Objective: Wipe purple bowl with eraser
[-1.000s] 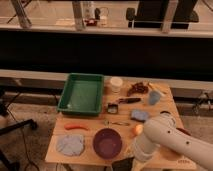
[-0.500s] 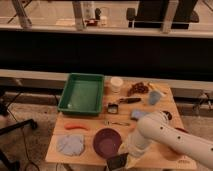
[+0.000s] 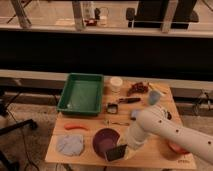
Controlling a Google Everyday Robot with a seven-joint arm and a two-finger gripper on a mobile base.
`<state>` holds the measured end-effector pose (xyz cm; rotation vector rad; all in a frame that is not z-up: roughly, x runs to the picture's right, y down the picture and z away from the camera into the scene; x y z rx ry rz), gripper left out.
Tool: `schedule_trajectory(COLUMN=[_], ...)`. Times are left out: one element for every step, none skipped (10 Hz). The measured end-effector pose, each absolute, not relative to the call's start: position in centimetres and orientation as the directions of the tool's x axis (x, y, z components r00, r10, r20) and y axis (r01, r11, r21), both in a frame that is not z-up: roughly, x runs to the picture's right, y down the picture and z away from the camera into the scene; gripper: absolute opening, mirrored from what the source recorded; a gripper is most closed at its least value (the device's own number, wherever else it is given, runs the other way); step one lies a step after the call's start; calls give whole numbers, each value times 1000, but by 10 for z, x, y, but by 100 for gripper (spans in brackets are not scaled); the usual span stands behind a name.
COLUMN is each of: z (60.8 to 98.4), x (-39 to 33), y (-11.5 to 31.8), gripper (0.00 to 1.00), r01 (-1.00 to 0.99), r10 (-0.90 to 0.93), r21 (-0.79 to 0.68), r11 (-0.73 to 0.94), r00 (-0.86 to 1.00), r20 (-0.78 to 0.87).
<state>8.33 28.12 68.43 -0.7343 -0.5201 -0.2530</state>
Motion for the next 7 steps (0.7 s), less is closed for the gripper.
schedule_trajectory(z=[686, 689, 691, 695, 699, 702, 705], x=[78, 73, 63, 53, 46, 41, 36], y=[280, 280, 280, 281, 280, 278, 274], gripper=[3, 3, 3, 3, 3, 3, 3], r01=[400, 404, 411, 422, 431, 438, 447], r10=[-44, -45, -48, -55, -62, -71, -84], r21=[-565, -562, -558, -553, -548, -541, -532], r11=[722, 722, 721, 719, 717, 718, 720], r00=[841, 838, 833, 827, 822, 819, 816], r20=[540, 544, 551, 559, 566, 569, 572])
